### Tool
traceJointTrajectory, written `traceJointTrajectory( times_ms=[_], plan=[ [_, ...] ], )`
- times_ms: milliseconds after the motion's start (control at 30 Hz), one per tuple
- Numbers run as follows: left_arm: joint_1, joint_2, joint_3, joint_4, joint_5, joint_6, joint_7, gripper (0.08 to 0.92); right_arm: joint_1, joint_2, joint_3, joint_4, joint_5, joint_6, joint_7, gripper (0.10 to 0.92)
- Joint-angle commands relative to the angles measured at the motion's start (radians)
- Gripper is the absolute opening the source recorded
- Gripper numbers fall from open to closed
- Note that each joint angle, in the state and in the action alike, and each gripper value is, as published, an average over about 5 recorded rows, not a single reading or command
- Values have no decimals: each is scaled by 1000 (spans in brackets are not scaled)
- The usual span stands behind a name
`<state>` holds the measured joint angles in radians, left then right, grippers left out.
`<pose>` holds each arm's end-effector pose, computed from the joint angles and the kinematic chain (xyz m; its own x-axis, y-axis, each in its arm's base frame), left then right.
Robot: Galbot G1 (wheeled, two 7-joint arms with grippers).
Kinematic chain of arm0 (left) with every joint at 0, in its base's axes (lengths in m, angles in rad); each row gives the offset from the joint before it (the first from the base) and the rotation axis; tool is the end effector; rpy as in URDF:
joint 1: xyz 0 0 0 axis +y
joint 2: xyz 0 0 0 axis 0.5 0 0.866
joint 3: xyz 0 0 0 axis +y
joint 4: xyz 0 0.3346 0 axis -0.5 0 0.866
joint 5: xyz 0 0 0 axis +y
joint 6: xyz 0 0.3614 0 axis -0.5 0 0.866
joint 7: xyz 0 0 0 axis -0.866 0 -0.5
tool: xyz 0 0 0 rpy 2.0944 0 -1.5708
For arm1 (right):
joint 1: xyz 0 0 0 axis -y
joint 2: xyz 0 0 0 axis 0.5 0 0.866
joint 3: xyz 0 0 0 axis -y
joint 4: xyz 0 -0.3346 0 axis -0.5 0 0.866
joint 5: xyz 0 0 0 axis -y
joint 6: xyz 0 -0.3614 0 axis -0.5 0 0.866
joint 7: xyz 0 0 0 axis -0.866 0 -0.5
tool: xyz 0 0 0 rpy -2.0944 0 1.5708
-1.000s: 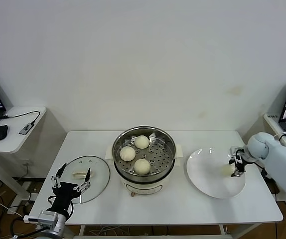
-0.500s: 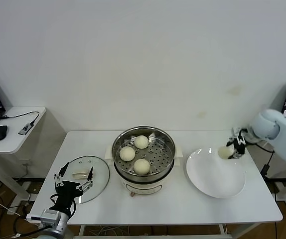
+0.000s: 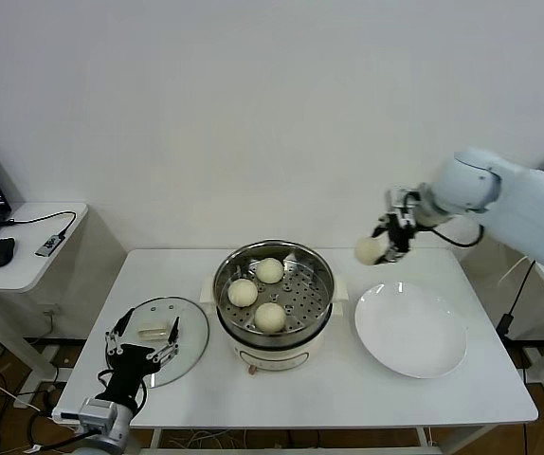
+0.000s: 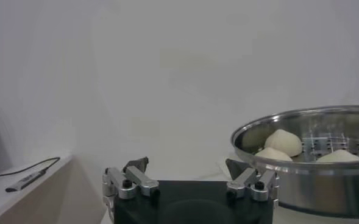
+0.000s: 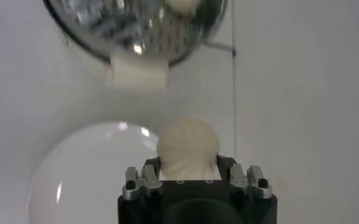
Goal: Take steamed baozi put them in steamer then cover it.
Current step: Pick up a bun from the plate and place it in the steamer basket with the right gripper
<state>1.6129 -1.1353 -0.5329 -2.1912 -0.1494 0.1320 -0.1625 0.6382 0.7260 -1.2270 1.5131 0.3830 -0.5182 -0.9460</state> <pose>0.1883 0.0550 -0.2519 -0.9954 0.0526 0.0801 0.0701 0.9696 0.2344 0.5055 -0.0301 -0.0068 -0.3619 -0.2342 0.9023 -0.9270 -0.0120 -0.3749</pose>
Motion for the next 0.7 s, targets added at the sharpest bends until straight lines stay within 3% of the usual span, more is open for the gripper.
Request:
traceJointTrajectory(
  times_ms=[33,700],
  plan=[
    [4,-5,-9,-3,0,0,0,823,36,204,-107,56,332,-209,216,585],
    [6,-13,-18,4,1,-1,1,823,-158,345,-75,-148,204,-212,258,594]
  ],
)
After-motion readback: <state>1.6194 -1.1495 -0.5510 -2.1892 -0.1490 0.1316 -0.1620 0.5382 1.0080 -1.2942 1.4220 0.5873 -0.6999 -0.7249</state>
